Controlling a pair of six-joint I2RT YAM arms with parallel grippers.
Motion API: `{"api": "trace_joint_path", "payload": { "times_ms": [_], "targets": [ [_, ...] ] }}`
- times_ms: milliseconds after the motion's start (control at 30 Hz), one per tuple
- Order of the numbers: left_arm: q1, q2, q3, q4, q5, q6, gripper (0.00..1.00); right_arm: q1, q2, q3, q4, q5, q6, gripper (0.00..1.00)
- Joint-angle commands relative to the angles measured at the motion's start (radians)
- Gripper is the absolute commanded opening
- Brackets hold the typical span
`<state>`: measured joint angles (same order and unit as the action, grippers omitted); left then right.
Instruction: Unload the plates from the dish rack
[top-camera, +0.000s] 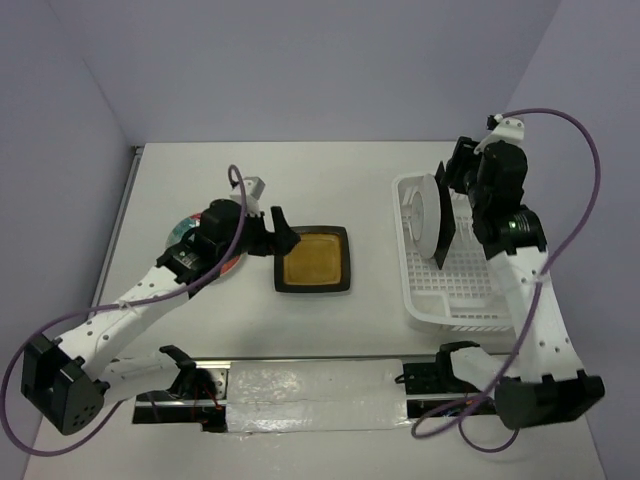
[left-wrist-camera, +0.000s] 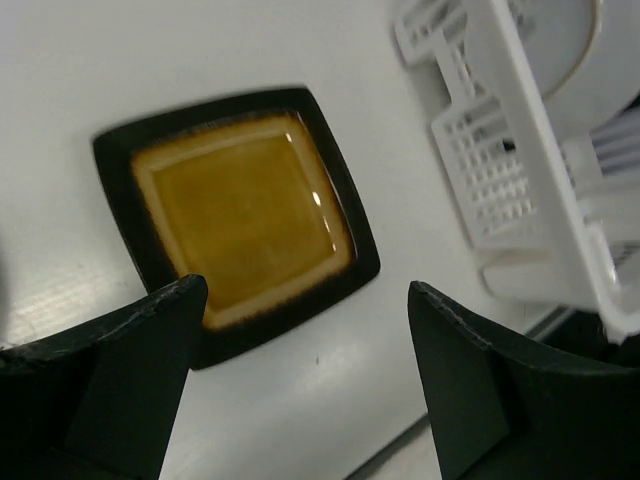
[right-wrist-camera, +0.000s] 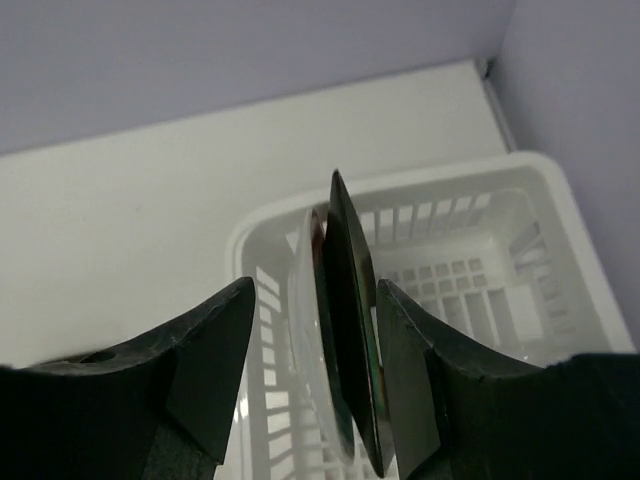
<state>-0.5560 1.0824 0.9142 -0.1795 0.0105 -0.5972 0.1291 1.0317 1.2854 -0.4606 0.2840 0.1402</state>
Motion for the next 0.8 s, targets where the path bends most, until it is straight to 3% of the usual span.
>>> {"api": "trace_joint_path", "payload": {
  "times_ms": [0,200,300,767],
  "targets": [
    [-0.064,-0.033,-0.047,0.073,0.063,0.065,0.94,-0.104,0.068,0.038,-0.078,-0.328,0.038,0.59],
    [-0.114,-0.09,-0.181,0.211,0.112,0.04,0.94,-0.242,0.119,-0.044,-0.007,-0.523,0.024,0.53],
    [-0.125,-0.104,-0.212,0.247,0.068,0.054,0.94,-0.299,0.113,-0.083,0.036,-0.583,0.038,0.48],
    [-0.147,-0.121,-0.259,0.264,0.02,0.065,0.94,-0.345,0.186,-0.127,0.04,-0.582,0.001,0.45]
  ]
}}
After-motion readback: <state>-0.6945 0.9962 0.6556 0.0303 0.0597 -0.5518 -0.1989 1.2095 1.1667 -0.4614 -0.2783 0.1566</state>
